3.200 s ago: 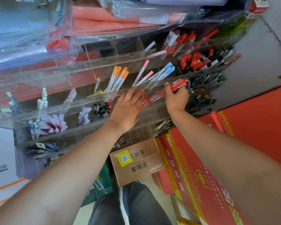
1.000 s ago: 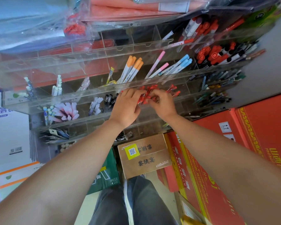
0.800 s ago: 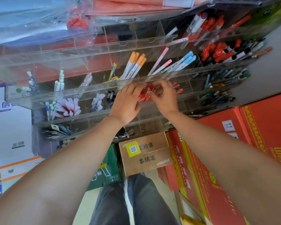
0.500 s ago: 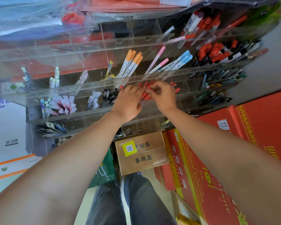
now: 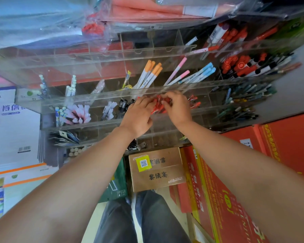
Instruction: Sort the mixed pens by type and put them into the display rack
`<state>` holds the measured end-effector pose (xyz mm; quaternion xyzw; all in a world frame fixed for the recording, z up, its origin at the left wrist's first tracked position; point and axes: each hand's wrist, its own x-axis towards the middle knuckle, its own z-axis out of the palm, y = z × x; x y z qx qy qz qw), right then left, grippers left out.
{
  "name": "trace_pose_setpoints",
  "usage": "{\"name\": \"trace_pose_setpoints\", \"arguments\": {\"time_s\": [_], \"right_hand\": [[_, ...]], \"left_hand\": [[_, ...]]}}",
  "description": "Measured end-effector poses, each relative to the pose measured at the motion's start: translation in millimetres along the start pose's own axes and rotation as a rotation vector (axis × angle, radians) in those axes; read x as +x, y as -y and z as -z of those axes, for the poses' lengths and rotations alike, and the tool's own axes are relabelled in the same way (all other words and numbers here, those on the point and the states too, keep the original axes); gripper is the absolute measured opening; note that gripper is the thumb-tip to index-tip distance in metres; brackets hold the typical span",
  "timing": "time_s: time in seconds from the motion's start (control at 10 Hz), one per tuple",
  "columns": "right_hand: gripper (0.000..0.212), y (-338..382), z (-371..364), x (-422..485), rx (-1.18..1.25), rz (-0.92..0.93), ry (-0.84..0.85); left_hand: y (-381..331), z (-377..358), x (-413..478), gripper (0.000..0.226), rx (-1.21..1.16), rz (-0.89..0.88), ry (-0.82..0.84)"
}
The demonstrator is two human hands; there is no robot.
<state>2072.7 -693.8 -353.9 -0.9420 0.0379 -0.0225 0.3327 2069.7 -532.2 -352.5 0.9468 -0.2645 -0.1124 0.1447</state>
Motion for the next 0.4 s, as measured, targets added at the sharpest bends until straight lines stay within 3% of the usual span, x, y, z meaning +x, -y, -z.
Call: {"name": "trace_pose_setpoints", "arguments": {"time_s": [0.2,0.3,0.4], "right_hand": [[0.027,12,9,-13,-0.128,0.007,-0.003],[0.022,26,11,-25,-0.104,0.021,-0.045],[0.015,47,7,-44,-0.059,0.065,0.016]], "left_hand": [[1,16,-16,0.052,-0.022,0.061,-0.026],[5,26,-31,0.043,-0.026,0.092,-0.007],[15,32,-56,0.033,-0.078,0.102,0.046]]}}
